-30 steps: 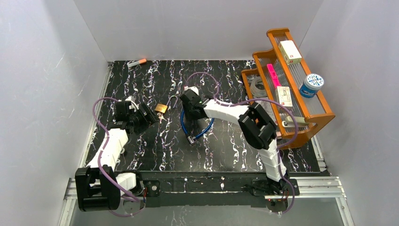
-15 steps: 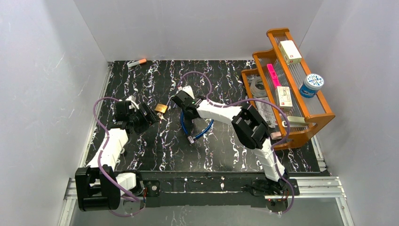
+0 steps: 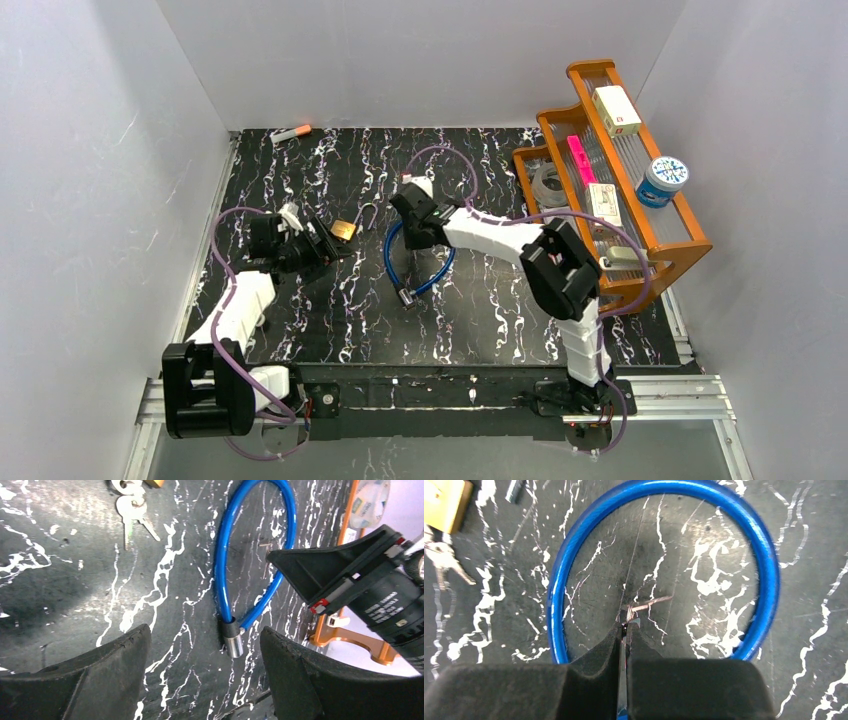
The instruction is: Unlock with the key
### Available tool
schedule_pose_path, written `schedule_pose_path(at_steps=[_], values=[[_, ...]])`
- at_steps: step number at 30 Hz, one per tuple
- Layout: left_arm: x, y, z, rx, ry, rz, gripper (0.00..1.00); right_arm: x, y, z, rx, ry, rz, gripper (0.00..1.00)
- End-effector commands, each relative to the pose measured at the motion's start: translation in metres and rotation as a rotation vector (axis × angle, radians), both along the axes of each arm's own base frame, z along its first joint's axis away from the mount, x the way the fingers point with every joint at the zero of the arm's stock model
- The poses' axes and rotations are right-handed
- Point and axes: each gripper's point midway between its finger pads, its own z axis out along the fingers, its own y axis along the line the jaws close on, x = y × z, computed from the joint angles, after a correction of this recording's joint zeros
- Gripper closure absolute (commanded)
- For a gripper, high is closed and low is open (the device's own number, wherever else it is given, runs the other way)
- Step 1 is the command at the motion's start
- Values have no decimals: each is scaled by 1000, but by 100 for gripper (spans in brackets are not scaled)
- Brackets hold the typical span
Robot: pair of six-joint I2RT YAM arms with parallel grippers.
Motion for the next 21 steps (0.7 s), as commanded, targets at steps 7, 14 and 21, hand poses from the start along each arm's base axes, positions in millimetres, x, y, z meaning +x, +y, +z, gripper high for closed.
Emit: schedule_pose_path(at_steps=[7,14,21], values=[[-6,-49,14,-171,-10,-105,22,8,14,99,455,-32,-37,98],[-11,-102,59,-405,-98,-173,21,-6,8,154,855,63,-19,98],[-8,-115,106,-589,-238,-107,20,-35,11,203,1093,138,33,97]])
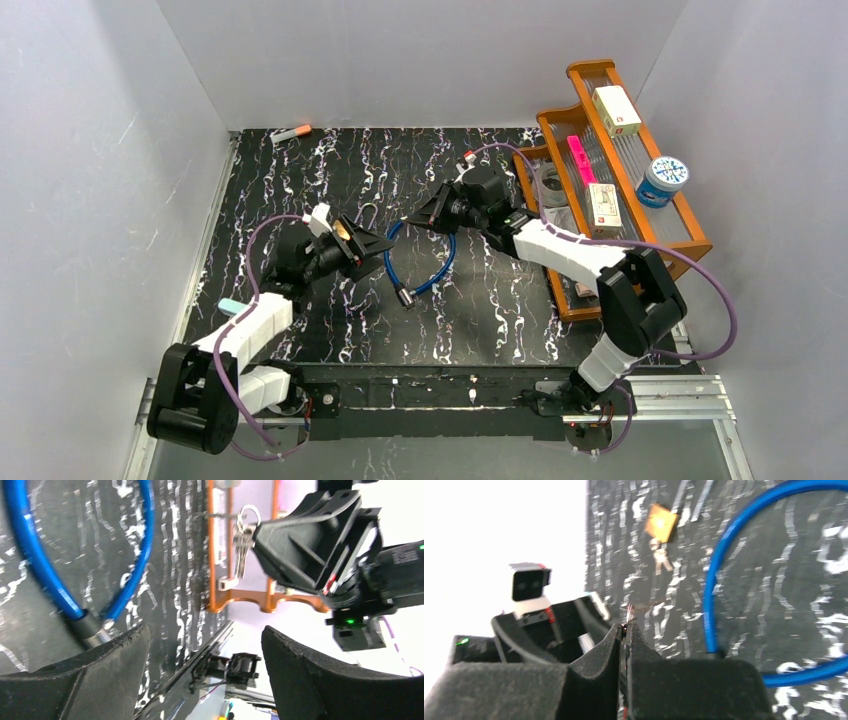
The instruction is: Unlock with the key
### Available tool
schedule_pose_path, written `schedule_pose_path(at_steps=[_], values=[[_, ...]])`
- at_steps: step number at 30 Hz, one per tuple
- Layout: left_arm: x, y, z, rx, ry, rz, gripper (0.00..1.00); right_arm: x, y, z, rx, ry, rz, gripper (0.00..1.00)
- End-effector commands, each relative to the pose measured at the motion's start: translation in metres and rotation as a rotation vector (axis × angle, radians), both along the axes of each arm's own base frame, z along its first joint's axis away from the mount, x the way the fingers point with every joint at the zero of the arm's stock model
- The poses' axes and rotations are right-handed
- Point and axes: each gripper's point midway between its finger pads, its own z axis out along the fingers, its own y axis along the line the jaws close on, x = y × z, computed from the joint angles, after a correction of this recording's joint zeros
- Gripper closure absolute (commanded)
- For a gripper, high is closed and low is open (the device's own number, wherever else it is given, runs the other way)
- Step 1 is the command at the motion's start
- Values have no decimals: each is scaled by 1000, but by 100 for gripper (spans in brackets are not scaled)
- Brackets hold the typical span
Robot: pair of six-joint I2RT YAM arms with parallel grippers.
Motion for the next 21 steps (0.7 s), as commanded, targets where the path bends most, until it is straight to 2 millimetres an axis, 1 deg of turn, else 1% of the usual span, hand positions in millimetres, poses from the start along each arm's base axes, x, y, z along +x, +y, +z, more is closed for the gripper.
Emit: schedule_pose_path(at_steps=[1,3,6,7,9,12,15,19,21], values=[[8,-14,59,-195,-115,33,20,-25,20,80,300,-34,100,96],[6,-25,70,-248,-114,-2,21,-31,21,87,331,-27,123,96],[8,-32,82,-296,-127,-5,24,-36,22,94,353,-21,142,96],[9,-34,88,-306,-140,-5,28,-38,22,96,361,-19,151,96],[10,-36,95,-321,-152,-10,41,-41,23,100,377,-13,167,96],[9,-41,103,-340,-155,-37,52,-45,22,104,392,-5,177,96],[6,-41,111,-358,-171,-43,63,-47,21,106,398,-5,177,96],[5,-40,115,-373,-171,-39,75,-48,21,108,417,-2,181,96],[5,-40,115,-377,-168,-37,77,-50,21,108,421,2,185,96]])
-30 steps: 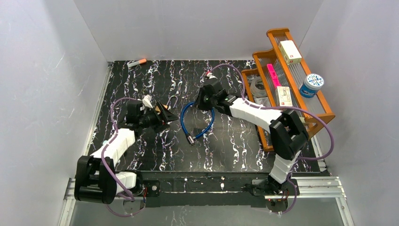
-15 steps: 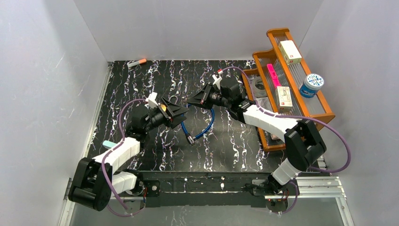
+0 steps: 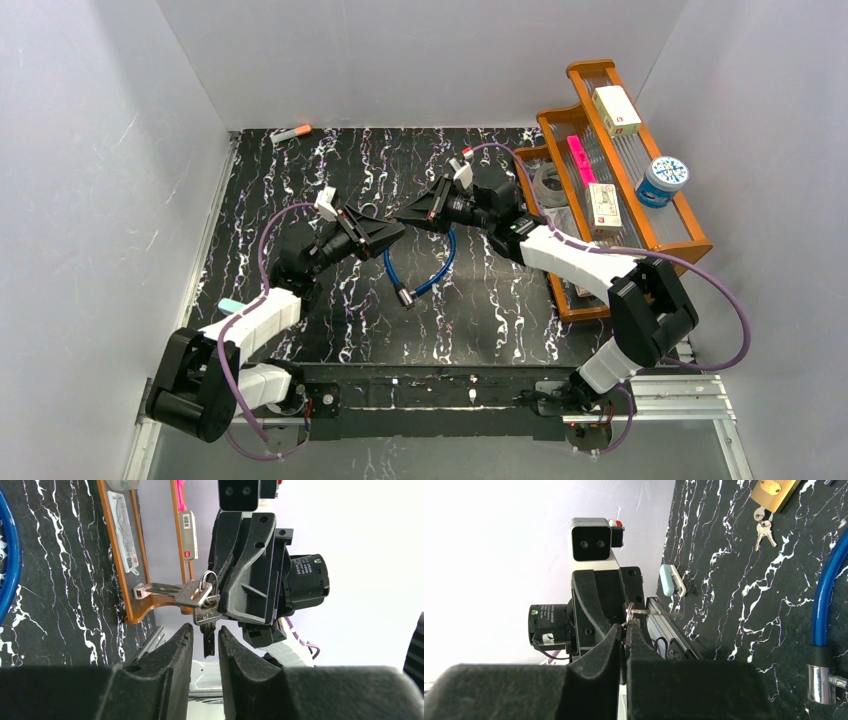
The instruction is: Unlock with the key
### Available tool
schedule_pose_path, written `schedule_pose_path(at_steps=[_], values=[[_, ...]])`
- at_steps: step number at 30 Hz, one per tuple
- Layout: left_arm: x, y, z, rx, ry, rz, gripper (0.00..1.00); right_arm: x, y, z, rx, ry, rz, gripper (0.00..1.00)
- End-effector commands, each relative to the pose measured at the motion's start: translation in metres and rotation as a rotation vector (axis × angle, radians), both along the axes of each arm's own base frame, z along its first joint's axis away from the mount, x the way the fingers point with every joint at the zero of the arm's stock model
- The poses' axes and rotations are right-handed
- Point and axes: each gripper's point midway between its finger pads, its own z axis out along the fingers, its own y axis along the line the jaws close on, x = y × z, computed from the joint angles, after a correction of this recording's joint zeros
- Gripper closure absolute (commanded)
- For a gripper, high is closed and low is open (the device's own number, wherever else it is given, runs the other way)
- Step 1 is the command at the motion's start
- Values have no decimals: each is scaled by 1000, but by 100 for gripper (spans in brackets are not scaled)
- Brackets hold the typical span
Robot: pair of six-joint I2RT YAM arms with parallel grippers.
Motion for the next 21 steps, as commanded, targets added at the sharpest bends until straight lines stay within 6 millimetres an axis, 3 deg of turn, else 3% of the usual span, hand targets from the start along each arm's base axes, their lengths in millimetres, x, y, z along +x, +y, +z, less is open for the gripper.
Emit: schedule_pose_path(at_steps=[1,6,13,17,21], values=[[-2,-1,26,-43,-61,-3,78,-9,-2,29,79,-56,26,96],[3,0,33,-80,-55,23,82,-13,-3,27,87,-40,35,96],[-4,-1,36,-98,-71,6,100,-11,-3,24,88,-37,26,92],[-7,0,29,-88,-70,10,100,-10,-8,23,71,-43,0,69],[-6,1,36,-86,-99,20,100,-5,-25,29,28,-103,-60,44]])
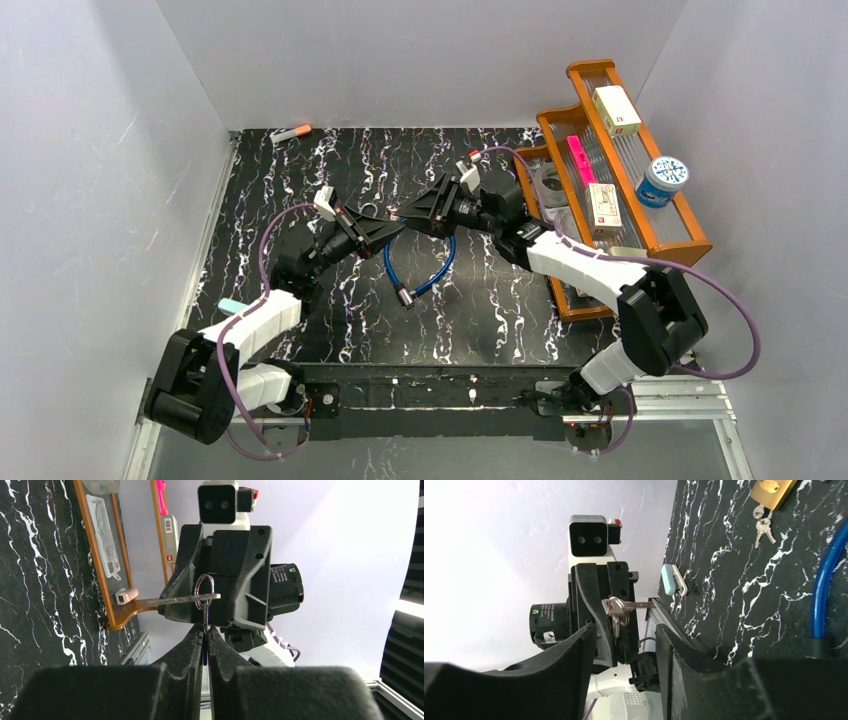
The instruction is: Unlock with the key
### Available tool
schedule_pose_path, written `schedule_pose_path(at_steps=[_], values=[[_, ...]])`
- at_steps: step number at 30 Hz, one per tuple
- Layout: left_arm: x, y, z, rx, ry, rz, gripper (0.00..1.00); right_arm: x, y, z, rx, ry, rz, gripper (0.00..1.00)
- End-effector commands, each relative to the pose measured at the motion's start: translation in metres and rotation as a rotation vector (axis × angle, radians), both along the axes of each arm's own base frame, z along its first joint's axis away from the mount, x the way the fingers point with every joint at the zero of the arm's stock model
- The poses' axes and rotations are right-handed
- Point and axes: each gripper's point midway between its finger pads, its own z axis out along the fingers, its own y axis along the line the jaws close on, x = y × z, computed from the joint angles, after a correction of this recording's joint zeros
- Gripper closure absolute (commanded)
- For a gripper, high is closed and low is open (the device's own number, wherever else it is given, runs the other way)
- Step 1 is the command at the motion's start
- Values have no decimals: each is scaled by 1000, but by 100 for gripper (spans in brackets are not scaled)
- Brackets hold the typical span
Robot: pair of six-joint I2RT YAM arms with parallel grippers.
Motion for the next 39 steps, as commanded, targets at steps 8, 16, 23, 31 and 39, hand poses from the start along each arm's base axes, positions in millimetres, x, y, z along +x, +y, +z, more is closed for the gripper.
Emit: schedule_pose_path(at_steps=[8,16,23,31,39], values=[[-18,-11,0,104,-113,-131,100,3,-45,48,-117,-370,-28,27],[-42,18,-84,782,5,-310,100,-9,-40,22,-333,-664,274,26],[-61,54,-114,1178,77,-501,100,-9,-22,-33,-474,-602,311,25],[-88,24,-72,1065,-243,-672,100,-59,-9,-23,-218,-726,543,50],[-109,4,-53,934,-418,-771,100,-87,-8,-13,-77,-720,631,39]])
